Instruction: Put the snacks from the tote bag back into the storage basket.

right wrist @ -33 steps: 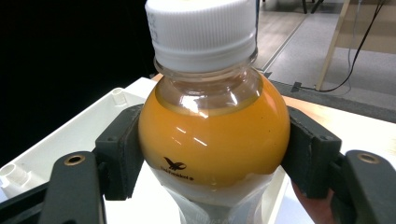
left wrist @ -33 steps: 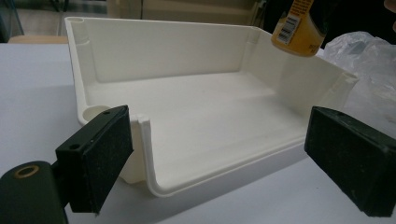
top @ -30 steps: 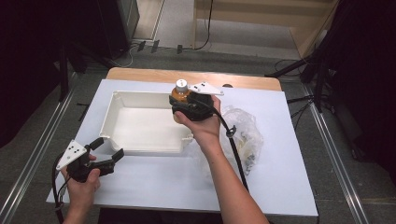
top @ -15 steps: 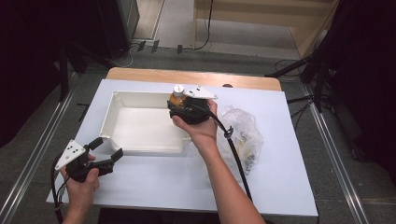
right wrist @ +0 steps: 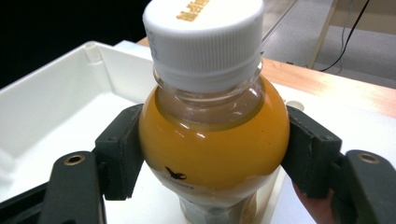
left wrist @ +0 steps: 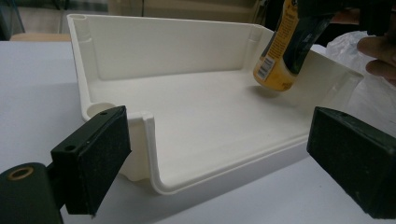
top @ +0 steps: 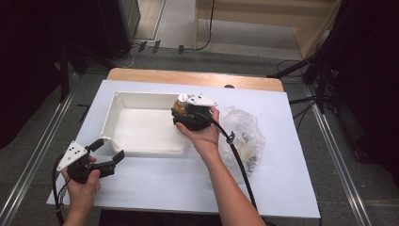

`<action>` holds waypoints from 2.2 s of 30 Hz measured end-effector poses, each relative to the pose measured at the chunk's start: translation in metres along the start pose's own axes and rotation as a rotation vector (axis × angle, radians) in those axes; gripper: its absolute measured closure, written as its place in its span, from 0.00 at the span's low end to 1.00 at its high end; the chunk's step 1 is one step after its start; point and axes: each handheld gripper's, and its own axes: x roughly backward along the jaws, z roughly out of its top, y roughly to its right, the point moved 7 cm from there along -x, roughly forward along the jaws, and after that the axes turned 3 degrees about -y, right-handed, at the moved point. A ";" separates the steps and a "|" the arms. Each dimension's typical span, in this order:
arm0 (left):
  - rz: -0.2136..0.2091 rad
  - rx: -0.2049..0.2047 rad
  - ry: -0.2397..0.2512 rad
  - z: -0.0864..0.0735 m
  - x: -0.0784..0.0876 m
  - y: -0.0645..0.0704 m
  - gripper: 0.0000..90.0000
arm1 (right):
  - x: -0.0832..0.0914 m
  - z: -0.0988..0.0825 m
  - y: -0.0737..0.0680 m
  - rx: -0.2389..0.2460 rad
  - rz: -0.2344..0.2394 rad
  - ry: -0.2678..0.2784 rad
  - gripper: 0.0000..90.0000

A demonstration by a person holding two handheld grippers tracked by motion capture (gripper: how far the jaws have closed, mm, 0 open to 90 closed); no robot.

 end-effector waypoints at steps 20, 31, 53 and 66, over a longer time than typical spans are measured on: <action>0.006 0.002 -0.008 -0.001 -0.001 0.000 0.07 | -0.009 -0.015 0.002 -0.015 -0.010 -0.028 0.32; 0.004 0.000 -0.007 -0.002 0.000 0.001 0.07 | 0.018 0.002 0.007 -0.043 0.016 0.031 0.21; 0.001 0.003 -0.017 -0.004 -0.003 0.002 0.07 | 0.073 0.010 0.040 -0.065 -0.004 0.106 0.20; 0.001 0.012 -0.022 -0.006 -0.004 0.001 0.07 | 0.101 -0.012 0.079 -0.096 -0.050 0.123 0.21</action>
